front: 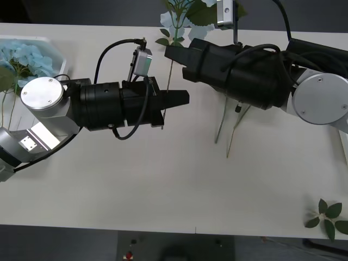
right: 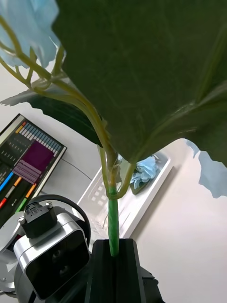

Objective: Put the red flowers into the right box and the blue flowers into the left box

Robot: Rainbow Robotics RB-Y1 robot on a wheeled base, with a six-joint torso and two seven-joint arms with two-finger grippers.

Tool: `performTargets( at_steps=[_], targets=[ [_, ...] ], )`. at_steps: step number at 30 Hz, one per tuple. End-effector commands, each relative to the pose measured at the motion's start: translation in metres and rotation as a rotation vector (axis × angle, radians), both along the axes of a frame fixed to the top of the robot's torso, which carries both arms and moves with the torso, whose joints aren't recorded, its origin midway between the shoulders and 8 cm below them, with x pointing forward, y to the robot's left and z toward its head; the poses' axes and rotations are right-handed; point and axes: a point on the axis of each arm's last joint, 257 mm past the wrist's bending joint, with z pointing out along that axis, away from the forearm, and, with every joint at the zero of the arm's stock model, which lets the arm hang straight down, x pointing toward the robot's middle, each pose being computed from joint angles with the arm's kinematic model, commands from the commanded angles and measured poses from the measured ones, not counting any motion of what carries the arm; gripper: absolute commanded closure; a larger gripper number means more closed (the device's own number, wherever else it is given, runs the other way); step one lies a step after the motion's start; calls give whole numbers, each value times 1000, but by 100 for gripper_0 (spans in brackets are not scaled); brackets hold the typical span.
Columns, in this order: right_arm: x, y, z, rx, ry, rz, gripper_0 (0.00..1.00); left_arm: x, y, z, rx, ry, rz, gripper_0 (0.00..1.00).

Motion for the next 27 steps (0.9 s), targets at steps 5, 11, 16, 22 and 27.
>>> performTargets(
  at_steps=[5,11,16,22,27],
  targets=[
    [-14,13,22,9,-61,39,100,0,1,-3,15,-20,3,100],
    [-14,13,22,9,-61,39,0,0,2,-4,16,-18,4,100],
    [-14,13,22,9,-61,39,0,3,9,-4,32,-26,14,100],
    [-14,13,22,9,-61,39,0,4,17,-8,57,-29,15,100],
    [-18,17,14,10,-41,48,0,3,21,-9,70,-32,11,100]
  ],
)
